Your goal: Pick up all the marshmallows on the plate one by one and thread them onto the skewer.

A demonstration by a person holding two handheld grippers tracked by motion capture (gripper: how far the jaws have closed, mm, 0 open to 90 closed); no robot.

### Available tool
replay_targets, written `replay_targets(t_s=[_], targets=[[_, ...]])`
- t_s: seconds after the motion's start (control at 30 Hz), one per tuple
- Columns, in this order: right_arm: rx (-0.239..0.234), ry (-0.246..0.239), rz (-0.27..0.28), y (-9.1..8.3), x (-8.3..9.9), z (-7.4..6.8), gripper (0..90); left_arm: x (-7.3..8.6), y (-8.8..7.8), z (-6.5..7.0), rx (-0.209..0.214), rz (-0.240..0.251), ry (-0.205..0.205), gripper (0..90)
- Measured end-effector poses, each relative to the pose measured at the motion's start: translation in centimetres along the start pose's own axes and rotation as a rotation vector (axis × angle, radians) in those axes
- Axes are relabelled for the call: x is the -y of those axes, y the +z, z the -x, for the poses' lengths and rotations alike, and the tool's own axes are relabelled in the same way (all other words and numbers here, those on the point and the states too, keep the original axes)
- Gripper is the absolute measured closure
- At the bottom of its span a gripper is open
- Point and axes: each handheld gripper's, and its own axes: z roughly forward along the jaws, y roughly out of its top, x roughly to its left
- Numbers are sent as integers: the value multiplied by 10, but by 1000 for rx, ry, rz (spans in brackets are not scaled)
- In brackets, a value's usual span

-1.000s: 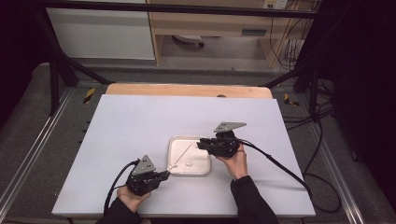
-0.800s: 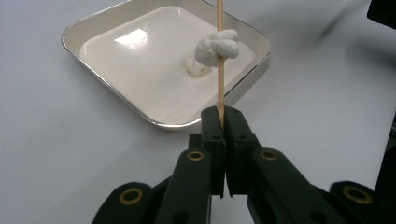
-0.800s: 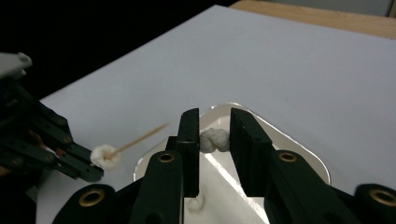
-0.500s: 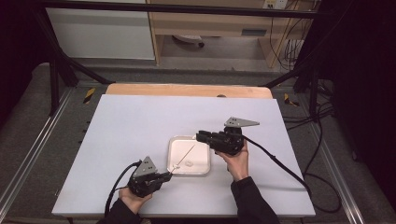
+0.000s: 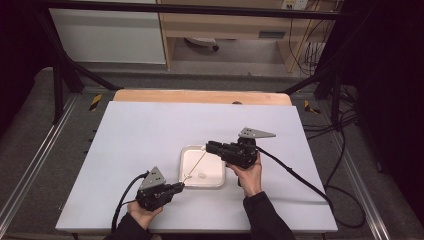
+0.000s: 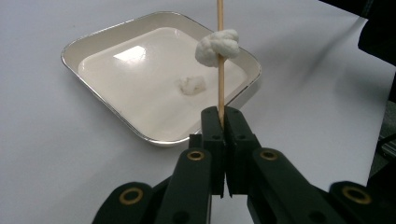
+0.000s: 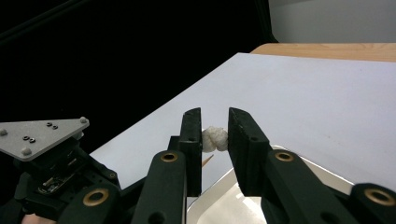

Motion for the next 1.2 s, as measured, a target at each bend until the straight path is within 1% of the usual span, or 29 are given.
replay_targets(t_s=[0.2,0.33,0.43,0.47,0.6,0.73,0.8,0.87,1.03,1.1,1.13,1.2], targets=[[1,-6,2,1,2,-1,764,0,-1,-1,-3,18,-19,882],[-12,16,7,2,4,-2,769,0,-3,0,-16,40,-24,883],[-19,20,5,4,6,-3,775,0,-5,0,-21,66,-35,884],[-30,28,0,5,8,-3,776,0,-5,0,-22,66,-33,884],[-38,30,-3,7,9,-3,781,1,-3,1,-36,50,-1,883],[-51,32,-17,6,9,-3,790,1,-2,2,-37,52,20,883],[-68,35,-37,6,9,-3,796,1,-3,2,-41,52,29,883],[-73,30,-47,7,10,-3,801,1,-3,3,-46,53,40,883],[-96,31,-77,6,11,-4,811,2,-2,3,-41,44,62,883],[-102,24,-91,5,11,-4,813,2,-1,3,-41,31,78,883],[-110,27,-102,5,12,-4,815,2,-1,3,-39,27,81,883],[-111,19,-112,5,12,-4,818,2,0,3,-37,24,85,884]])
